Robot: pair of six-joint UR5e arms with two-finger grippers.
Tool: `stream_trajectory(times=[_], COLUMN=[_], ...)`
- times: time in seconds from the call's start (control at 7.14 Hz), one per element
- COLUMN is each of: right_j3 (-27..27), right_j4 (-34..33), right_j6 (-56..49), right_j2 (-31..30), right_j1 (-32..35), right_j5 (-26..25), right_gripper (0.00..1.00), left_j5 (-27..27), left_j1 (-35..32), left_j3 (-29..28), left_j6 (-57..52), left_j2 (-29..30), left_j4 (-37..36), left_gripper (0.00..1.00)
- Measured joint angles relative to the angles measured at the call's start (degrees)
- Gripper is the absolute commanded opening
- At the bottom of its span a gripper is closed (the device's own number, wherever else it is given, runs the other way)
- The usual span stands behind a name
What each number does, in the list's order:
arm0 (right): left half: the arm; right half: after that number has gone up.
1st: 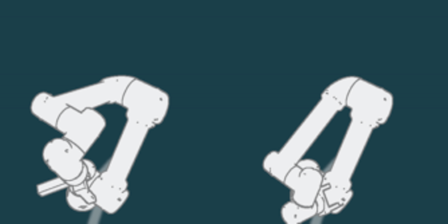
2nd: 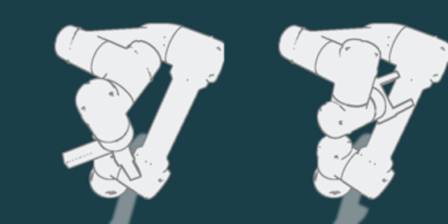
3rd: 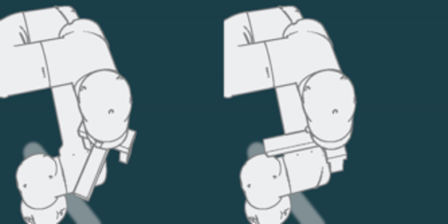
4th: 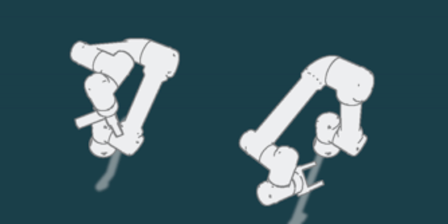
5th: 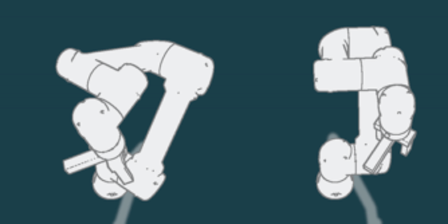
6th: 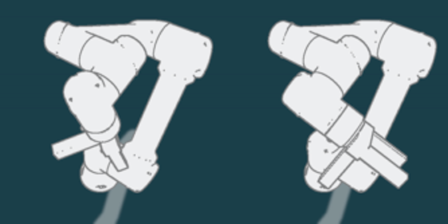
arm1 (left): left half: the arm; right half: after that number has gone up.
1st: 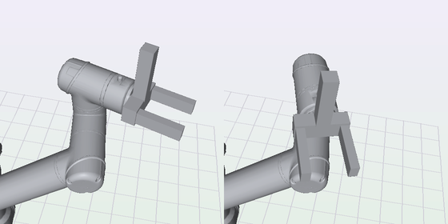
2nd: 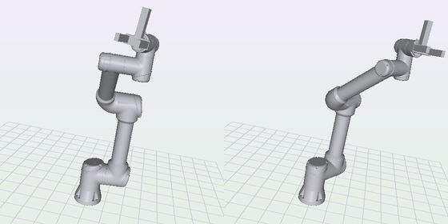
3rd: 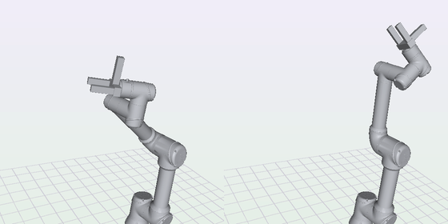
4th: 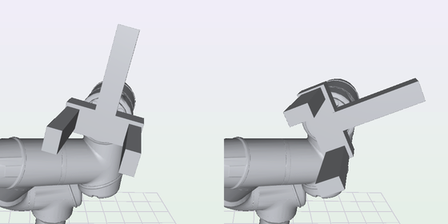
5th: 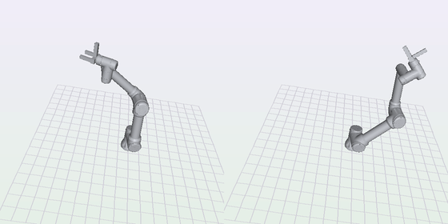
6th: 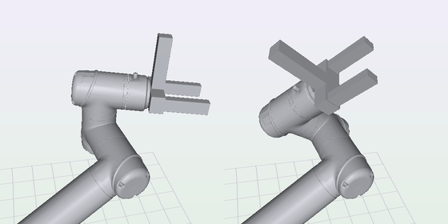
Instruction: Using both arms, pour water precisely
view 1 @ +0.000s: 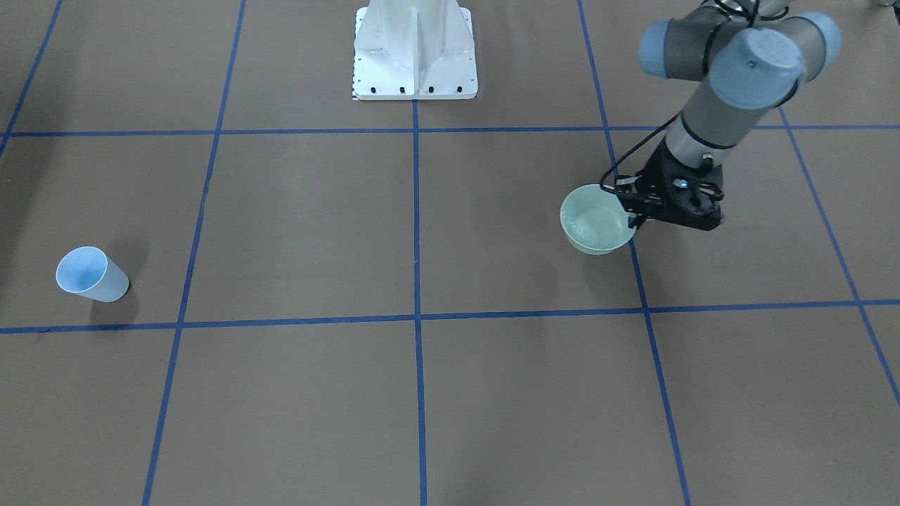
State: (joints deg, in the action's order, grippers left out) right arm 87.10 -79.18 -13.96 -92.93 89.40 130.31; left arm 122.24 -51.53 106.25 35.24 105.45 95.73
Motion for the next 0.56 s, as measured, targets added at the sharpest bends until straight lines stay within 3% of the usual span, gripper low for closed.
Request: stream_trajectory(times=[0.56], right_j3=[-0.08], right_j4=[0.08], right_j6=[0.07], right_j2=[-0.06], right_j1=[0.07], right_j5=[0.03], right_gripper=[1.00], left_j5=[0.52], left_j1=[-5.33], left_j3=[-2.13], left_j6=[-13.77], left_j2=[-10.36], left_j4=[5.02], left_gripper=[0.00])
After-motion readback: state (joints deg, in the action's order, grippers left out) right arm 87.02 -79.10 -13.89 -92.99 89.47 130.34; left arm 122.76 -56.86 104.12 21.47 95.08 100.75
